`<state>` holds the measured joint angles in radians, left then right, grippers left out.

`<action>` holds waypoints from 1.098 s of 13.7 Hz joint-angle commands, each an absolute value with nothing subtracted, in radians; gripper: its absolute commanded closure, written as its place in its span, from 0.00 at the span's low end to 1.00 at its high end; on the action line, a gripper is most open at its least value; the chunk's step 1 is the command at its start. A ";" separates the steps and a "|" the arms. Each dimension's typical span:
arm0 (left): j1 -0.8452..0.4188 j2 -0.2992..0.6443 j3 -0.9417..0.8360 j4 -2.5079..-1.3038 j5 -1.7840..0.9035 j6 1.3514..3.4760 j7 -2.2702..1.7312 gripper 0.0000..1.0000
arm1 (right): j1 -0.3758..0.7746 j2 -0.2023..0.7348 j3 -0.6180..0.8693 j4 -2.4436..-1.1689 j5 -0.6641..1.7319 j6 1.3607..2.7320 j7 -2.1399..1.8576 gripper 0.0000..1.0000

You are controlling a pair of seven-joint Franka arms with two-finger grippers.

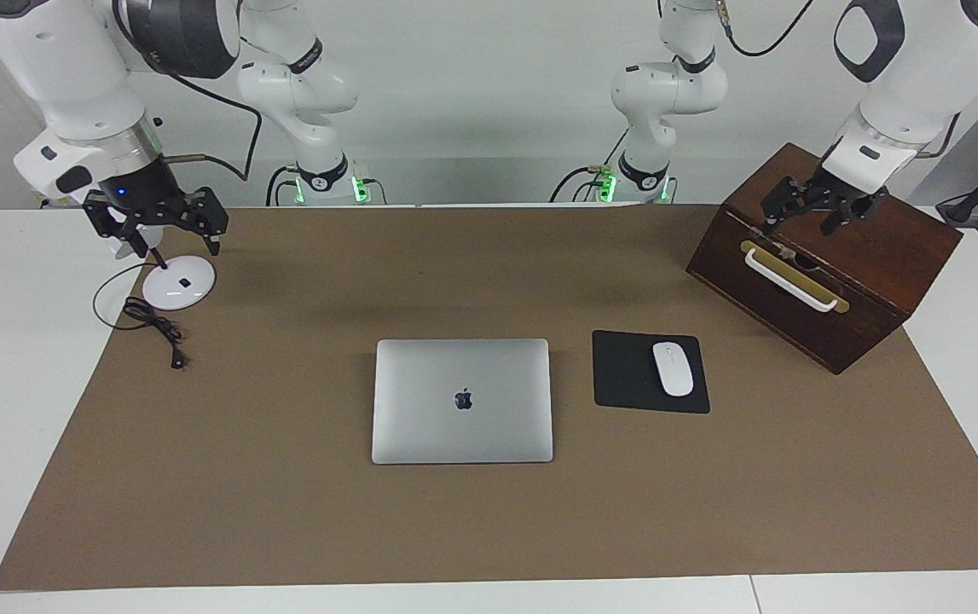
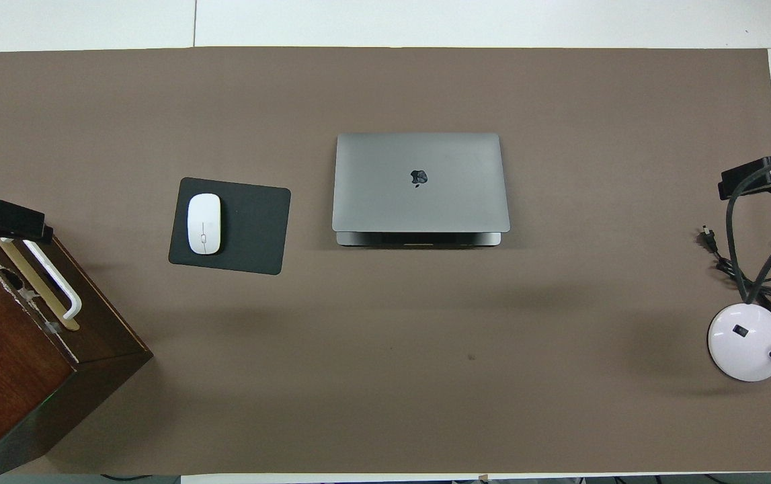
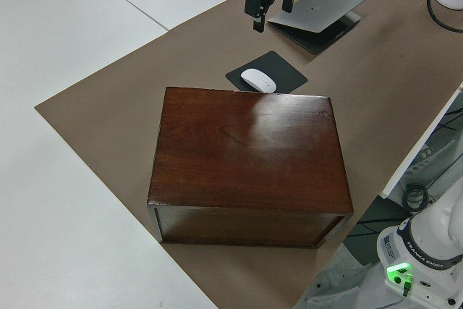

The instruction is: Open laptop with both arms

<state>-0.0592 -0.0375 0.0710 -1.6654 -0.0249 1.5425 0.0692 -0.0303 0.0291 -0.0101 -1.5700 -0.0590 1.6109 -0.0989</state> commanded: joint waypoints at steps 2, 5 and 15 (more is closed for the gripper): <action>-0.055 -0.031 0.067 -1.647 -0.014 1.546 0.037 0.00 | -0.038 0.031 -0.008 -1.571 -0.034 1.617 -0.121 0.00; -0.054 -0.031 0.067 -1.647 -0.012 1.546 0.041 0.00 | -0.038 0.031 -0.008 -1.566 -0.032 1.618 -0.121 0.00; -0.055 -0.046 0.066 -1.658 -0.012 1.545 0.048 0.00 | -0.035 0.046 -0.003 -1.555 -0.012 1.655 -0.109 0.00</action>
<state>-0.0592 -0.0388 0.0704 -1.6651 -0.0249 1.5439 0.0527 -0.0287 0.0357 -0.0050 -1.5683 -0.0405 1.6347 -0.0989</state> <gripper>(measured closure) 0.000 0.000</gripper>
